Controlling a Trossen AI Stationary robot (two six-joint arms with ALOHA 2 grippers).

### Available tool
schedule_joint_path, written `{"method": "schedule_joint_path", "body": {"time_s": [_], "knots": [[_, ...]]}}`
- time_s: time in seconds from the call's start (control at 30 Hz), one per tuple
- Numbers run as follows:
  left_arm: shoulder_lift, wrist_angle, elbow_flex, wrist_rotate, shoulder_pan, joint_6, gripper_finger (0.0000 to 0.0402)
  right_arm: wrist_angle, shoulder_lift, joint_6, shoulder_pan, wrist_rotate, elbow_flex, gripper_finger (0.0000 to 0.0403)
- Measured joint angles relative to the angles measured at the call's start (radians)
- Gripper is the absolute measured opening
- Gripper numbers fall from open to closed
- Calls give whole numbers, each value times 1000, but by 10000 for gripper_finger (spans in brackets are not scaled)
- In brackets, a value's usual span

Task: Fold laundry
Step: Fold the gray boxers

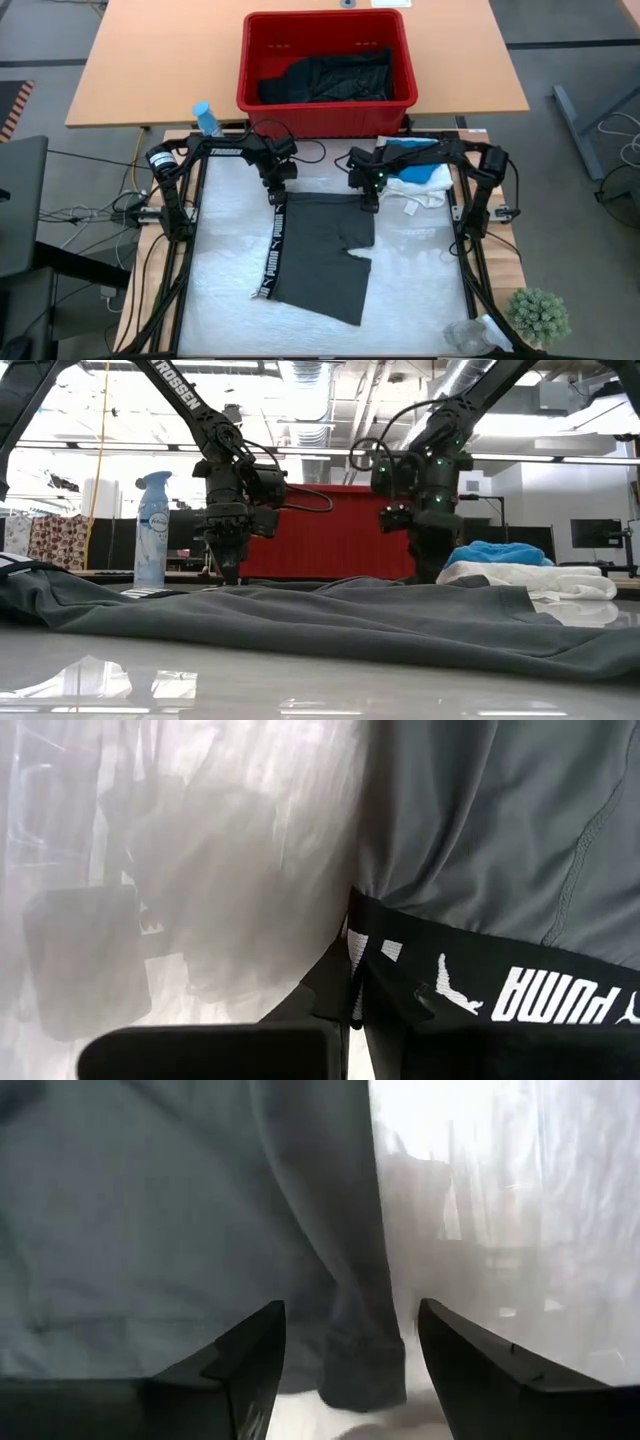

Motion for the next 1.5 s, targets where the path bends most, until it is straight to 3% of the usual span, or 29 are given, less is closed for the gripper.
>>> {"method": "schedule_joint_path", "body": {"time_s": [0.2,0.47,0.87,1.5], "knots": [[0,1,0,3,0,-7,6,10,15,14,15,58,3,228],[0,13,0,1,0,-45,2,-22,17,14,25,96,21,22],[-3,18,48,-83,0,-110,0,-130,17,19,35,88,99,17],[-107,-108,122,-100,-1,-88,0,-338,10,45,51,86,274,17]]}}
